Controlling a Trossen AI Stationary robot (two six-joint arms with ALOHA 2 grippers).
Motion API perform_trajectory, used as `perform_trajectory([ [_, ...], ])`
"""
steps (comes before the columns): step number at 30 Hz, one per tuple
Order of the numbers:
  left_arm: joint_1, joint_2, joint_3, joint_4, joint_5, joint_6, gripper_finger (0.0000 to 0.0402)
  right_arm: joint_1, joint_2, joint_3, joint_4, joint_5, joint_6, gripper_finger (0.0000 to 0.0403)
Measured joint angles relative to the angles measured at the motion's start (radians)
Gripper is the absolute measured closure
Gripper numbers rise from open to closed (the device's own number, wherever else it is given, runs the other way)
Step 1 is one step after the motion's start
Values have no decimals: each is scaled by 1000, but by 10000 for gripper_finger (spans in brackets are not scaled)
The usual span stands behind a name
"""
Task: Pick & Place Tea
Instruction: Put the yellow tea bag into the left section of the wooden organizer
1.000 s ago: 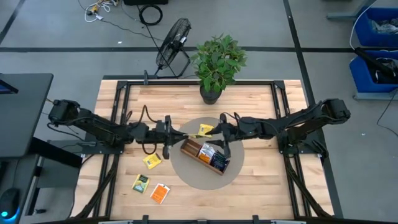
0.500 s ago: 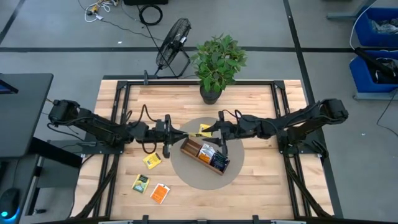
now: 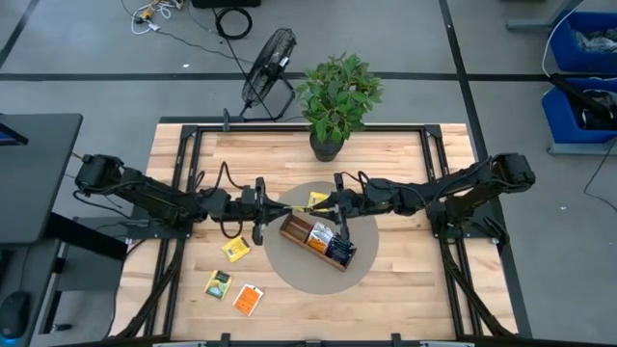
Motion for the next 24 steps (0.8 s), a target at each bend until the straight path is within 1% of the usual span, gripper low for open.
perform_trajectory([
  [2,0,0,0,0,0,0,391,0,0,0,-1,0,-10,374],
  [3,0,0,0,0,0,-1,391,0,0,0,-1,-1,-15,388],
  [4,0,0,0,-1,0,-2,389,0,0,0,-1,0,-15,393],
  [6,0,0,0,-9,1,-1,377,0,-1,0,-5,0,-5,390],
  [11,0,0,0,-32,0,4,339,-2,-3,0,-24,0,24,398],
  [16,0,-15,0,-92,0,17,312,-1,-12,0,-90,0,80,400],
  [18,1,-40,0,-151,0,41,303,-1,-27,1,-143,0,113,401],
  [20,0,-77,-1,-221,0,59,297,-1,-30,32,-229,9,143,401],
  [24,0,-169,-1,-409,0,90,290,-1,-35,144,-512,57,173,402],
])
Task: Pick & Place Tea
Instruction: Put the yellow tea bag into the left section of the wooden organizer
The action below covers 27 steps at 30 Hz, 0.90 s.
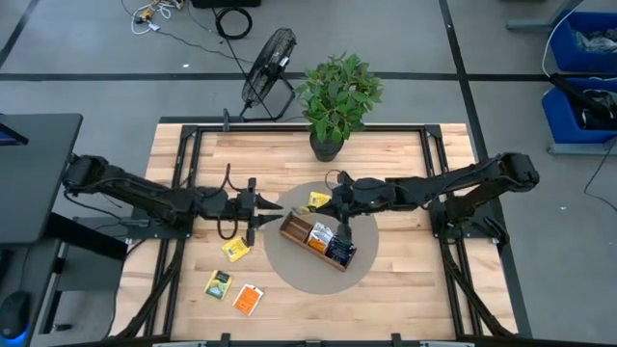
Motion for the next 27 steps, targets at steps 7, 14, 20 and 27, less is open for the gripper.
perform_trajectory([
  [7,0,-111,1,-156,-45,26,290,-15,2,134,-222,23,39,402],
  [14,-9,-219,-15,-192,-44,84,290,-45,2,152,-304,-15,162,403],
  [20,-16,-321,-196,36,-45,96,290,-64,9,181,-376,-55,235,403],
  [27,-16,-415,-328,126,-46,69,289,-78,91,318,-548,-87,259,403],
])
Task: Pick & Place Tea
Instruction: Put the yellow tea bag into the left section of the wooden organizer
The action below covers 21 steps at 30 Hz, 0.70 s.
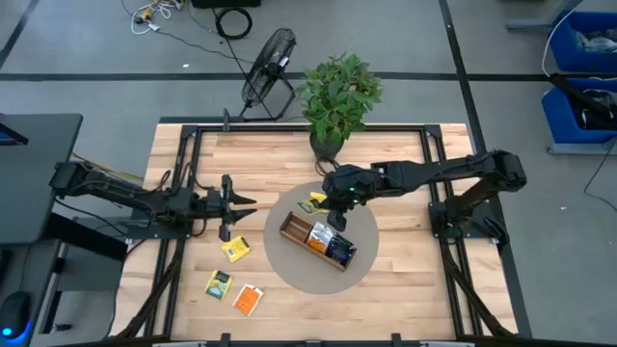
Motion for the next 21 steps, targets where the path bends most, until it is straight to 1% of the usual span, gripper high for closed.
perform_trajectory([
  [7,-15,-64,-29,-10,6,24,289,-10,165,180,-129,-83,-18,403],
  [12,-23,-92,-29,-34,1,38,289,-10,293,346,-295,-104,-48,403],
  [16,-23,-92,-29,-35,1,39,289,-16,370,454,-395,-105,-72,403],
  [19,-23,-92,-29,-40,1,32,289,-21,409,505,-449,-106,-78,403],
  [21,-23,-92,-29,-44,1,31,289,-30,427,518,-462,-125,-78,403],
])
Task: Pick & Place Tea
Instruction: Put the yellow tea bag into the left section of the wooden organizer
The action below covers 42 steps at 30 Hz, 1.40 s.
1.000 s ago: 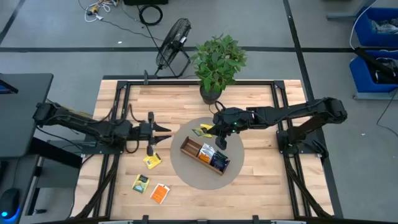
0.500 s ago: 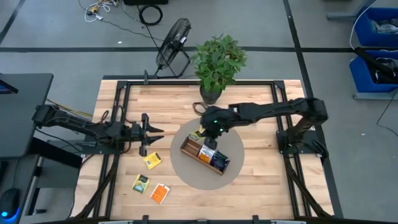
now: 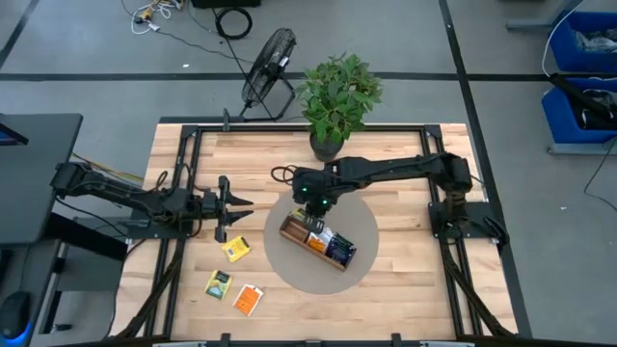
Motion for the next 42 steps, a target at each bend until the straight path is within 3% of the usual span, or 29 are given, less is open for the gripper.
perform_trajectory([
  [18,0,2,0,-13,-1,-5,289,-46,64,1,7,-132,-12,403],
  [42,0,2,1,-20,-1,-9,289,-52,132,1,43,-134,-24,394],
])
